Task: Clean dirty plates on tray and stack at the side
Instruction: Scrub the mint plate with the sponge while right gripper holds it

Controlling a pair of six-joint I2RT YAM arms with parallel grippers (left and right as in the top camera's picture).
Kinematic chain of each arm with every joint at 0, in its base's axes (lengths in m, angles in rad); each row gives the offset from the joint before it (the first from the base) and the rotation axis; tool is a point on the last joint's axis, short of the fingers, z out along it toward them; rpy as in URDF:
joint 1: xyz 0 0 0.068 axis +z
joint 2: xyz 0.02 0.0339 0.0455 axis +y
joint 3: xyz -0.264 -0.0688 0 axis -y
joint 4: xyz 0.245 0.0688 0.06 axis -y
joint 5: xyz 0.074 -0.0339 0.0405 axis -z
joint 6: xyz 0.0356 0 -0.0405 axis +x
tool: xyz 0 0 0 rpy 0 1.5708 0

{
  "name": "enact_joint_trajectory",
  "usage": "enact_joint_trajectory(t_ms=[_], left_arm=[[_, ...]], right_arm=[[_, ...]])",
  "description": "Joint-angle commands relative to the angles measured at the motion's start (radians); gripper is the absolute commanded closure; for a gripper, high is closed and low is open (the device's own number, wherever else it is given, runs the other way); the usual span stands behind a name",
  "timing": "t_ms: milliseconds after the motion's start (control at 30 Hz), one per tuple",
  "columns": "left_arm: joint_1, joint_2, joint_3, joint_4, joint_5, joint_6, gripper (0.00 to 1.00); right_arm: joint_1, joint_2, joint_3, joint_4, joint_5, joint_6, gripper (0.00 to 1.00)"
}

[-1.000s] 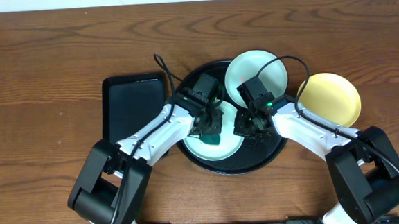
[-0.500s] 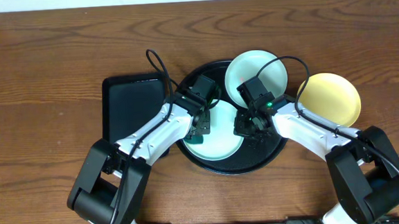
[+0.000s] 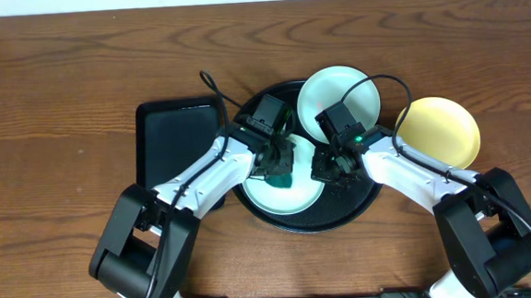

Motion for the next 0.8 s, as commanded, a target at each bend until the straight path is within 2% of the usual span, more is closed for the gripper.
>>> enact_joint_trajectory(t_ms=[0,100,167,333,367,400,500,633,767], left_arm=[[0.011,0.013,-0.006,-0.010,-0.246,-0.001,0.93],[0.011,0.013,-0.006,-0.060,-0.382,-0.071,0.92],[0.011,0.013,-0.006,-0.097,-0.367,-0.081,0.93],[0.011,0.013,-0.006,-0.185,-0.121,-0.054,0.92],[0.011,0.013,-0.006,-0.193,-0.038,-0.029,0.93],[0.011,0.013,-0.006,-0.195,0.111,0.022,0.93],[0.011,0.013,-0.006,-0.185,0.240,0.053,0.92],[0.011,0.013,-0.006,-0.126,0.240,0.056,0.92],[0.011,0.013,-0.006,-0.034,0.103,0.055,0.92]], right_arm=[[-0.006,0.023,0.003,-0.008,0.026,0.000,0.99],[-0.006,0.023,0.003,-0.008,0.026,0.000,0.99],[-0.006,0.023,0.003,-0.008,0.026,0.000,0.99],[-0.006,0.023,0.003,-0.008,0.026,0.000,0.99],[-0.006,0.023,0.003,-0.008,0.026,0.000,0.99],[-0.006,0.023,0.003,-0.007,0.026,0.000,0.99],[-0.006,0.023,0.003,-0.005,0.026,0.000,0.99],[-0.006,0.023,0.003,-0.005,0.026,0.000,0.99],[-0.006,0.023,0.003,-0.006,0.026,0.000,0.99]])
